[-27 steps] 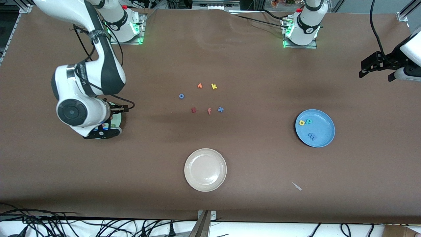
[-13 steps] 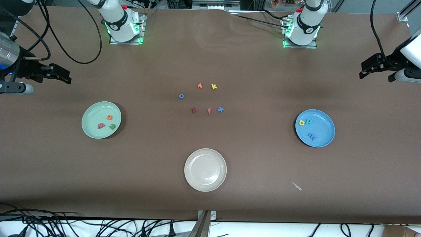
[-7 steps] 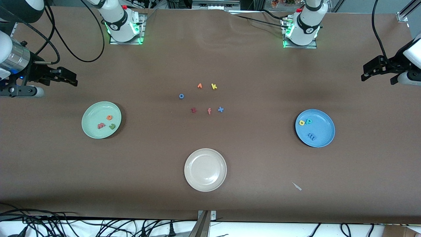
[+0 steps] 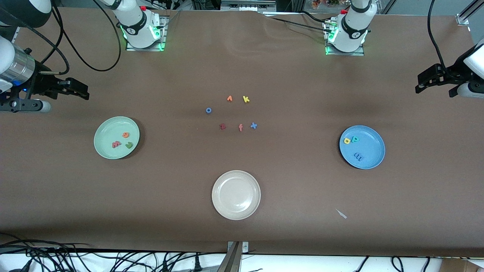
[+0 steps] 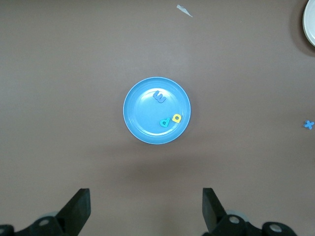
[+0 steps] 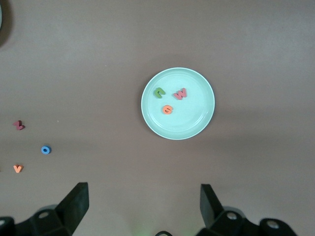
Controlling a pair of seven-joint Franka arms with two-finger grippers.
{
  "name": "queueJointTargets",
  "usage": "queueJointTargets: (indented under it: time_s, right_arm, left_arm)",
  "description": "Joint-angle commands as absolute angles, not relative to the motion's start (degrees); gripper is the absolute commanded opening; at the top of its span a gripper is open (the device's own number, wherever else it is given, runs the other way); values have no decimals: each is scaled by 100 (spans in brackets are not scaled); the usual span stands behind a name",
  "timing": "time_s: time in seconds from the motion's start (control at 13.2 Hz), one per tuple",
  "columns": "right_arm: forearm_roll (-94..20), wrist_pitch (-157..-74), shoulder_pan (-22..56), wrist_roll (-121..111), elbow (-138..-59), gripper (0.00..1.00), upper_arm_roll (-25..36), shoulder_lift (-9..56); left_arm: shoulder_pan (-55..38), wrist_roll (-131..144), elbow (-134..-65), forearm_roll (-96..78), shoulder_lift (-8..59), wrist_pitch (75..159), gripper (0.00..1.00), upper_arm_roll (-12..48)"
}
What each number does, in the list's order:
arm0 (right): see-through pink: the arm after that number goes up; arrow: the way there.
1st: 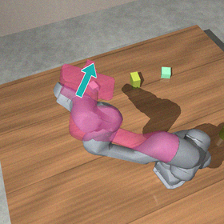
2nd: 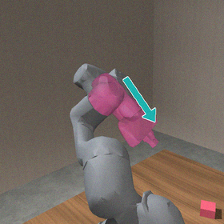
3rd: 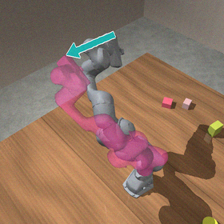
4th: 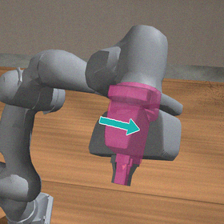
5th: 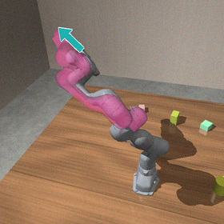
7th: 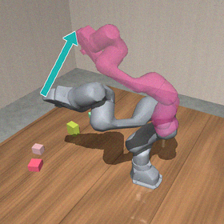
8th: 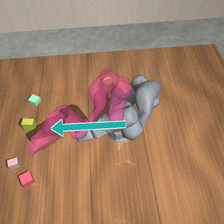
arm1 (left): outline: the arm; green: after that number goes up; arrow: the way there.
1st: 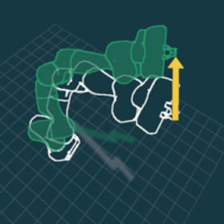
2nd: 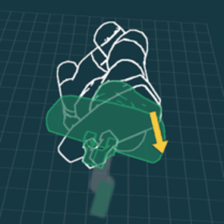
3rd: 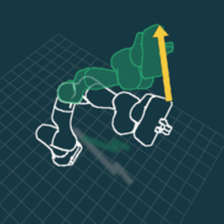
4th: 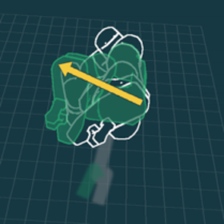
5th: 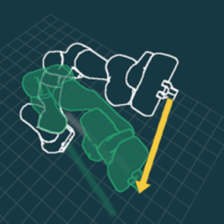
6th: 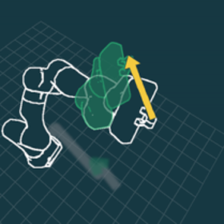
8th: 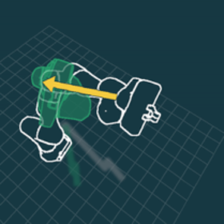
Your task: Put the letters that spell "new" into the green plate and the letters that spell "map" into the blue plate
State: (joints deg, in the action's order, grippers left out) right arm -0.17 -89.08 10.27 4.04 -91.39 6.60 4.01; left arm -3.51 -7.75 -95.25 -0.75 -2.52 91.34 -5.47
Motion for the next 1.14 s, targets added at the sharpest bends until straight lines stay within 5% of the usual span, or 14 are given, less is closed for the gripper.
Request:
queueJointTargets:
  time_s: [0.0, 1.06]
  right_arm:
    - [35, -8947, 993, 360, -9193, 100, 633, 352]
    - [44, -8947, 993, 387, -9211, 100, 633, 352]
  left_arm:
    - [-334, -747, -9316, 123, -158, 9000, 100, -519]
    - [-325, -721, -9299, 114, -114, 8860, 100, -519]
